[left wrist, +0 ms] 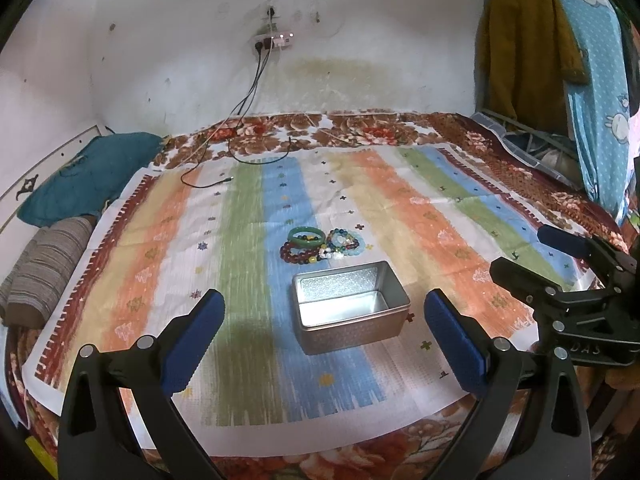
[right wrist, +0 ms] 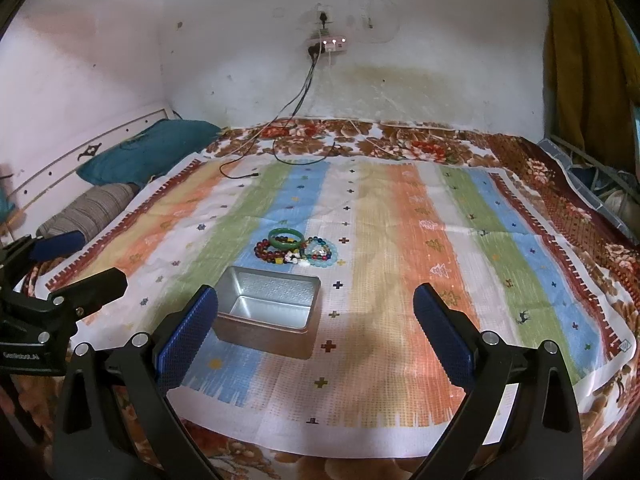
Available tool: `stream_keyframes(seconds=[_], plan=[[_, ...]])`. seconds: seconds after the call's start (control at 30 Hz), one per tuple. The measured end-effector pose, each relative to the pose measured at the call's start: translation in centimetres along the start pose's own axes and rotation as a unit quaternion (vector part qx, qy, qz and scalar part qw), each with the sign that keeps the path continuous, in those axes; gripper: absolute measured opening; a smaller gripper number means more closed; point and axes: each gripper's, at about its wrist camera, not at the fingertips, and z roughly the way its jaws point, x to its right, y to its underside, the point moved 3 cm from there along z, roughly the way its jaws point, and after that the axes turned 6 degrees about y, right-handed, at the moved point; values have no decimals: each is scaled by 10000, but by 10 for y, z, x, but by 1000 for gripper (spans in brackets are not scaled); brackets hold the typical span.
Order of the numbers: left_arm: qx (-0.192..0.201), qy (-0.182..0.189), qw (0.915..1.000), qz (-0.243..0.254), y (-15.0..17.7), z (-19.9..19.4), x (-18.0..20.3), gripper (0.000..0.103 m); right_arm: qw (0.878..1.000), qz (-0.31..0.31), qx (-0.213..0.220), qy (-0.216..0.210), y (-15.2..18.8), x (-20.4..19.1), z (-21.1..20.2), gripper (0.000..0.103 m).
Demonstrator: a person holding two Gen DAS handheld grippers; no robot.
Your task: Organize jewelry
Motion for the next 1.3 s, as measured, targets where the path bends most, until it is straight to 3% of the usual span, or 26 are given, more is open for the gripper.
stream_keyframes(seconds=[0.77,1.0,1.3], plan=[[-120,-132,9998,-106,-3,5,-6,97,9997,-42,-224,-6,3,-3,14,99],[-334,-320,9987,-212,-16,27,-13,98,9982,32,-575,-152,-2,-2,36,99],[-603,-508,9968,-118,-34,54,-25,98,9976,17,-683,-57,-16,-2,56,99]])
